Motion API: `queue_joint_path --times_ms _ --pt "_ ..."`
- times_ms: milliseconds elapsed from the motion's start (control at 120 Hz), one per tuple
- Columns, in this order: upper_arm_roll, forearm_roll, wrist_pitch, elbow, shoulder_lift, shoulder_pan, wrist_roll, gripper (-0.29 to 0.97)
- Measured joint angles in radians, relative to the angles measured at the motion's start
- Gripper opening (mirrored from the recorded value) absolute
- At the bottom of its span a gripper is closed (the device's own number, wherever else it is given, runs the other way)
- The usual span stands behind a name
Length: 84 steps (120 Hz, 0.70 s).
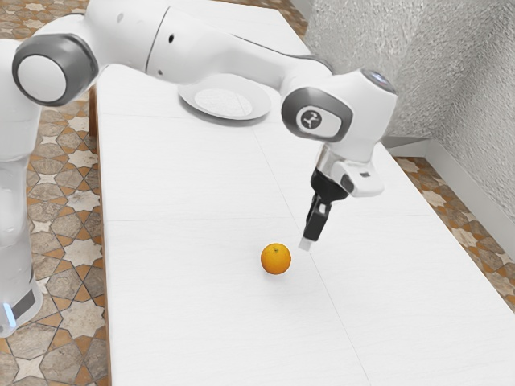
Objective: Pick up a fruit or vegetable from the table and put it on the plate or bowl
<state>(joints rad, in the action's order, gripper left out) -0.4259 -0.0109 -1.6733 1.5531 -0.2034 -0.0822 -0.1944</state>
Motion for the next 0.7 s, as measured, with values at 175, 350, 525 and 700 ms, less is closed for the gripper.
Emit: queue_joint_path --times_ms 175,350,525,700 --pt "0.001 0.001 -0.028 0.054 0.034 0.0 -0.017 0.68" --pt "0.001 0.002 -0.038 0.062 0.041 -0.001 -0.03 0.68" --pt "0.001 0.002 -0.043 0.072 0.049 -0.001 -0.04 0.68" --pt "0.004 0.005 -0.061 0.136 0.091 0.0 -0.047 0.68"
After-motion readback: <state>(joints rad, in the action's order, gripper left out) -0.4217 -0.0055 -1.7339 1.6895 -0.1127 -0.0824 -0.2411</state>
